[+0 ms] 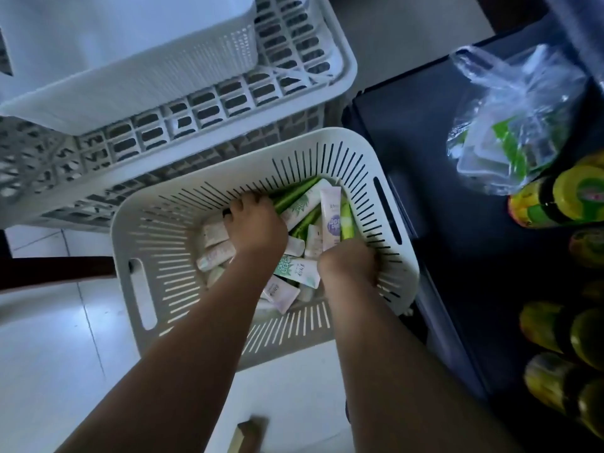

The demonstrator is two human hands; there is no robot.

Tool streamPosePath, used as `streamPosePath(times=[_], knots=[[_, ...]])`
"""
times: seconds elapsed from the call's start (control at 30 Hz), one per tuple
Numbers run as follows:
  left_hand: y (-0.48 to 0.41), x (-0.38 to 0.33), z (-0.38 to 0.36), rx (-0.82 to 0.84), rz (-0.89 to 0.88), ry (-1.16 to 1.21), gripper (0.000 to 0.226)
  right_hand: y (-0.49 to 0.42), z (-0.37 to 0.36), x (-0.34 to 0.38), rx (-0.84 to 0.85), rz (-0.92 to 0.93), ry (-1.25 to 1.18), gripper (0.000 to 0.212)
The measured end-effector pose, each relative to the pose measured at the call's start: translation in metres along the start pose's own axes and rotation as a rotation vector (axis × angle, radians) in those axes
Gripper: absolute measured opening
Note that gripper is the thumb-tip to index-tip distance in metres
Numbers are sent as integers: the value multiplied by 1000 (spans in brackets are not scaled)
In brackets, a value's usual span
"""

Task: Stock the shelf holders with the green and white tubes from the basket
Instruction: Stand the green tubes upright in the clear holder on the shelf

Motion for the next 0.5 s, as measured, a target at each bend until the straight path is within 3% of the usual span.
streamPosePath(times=[0.13, 0.27, 0.37, 0.5], knots=[[-1, 1, -10, -13, 19, 0, 33, -11, -11, -2, 31, -29, -146, 59], [3, 8, -7, -35, -26, 86, 31, -11, -4, -4, 41, -130, -146, 42], [14, 10, 1, -55, -80, 252, 32, -13, 2, -5, 59, -140, -180, 26], [27, 21, 14, -58, -15, 615, 31, -16, -1, -4, 82, -158, -247, 24]])
Point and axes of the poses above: each hand's wrist, its own y-axis away from the middle knuckle, its own z-axis out of the back of the hand, x = y × z, the point moved 3 cm from there along -y, towards the middle knuckle, and after that the axes turned 7 degrees about x, right-handed, at the moved point
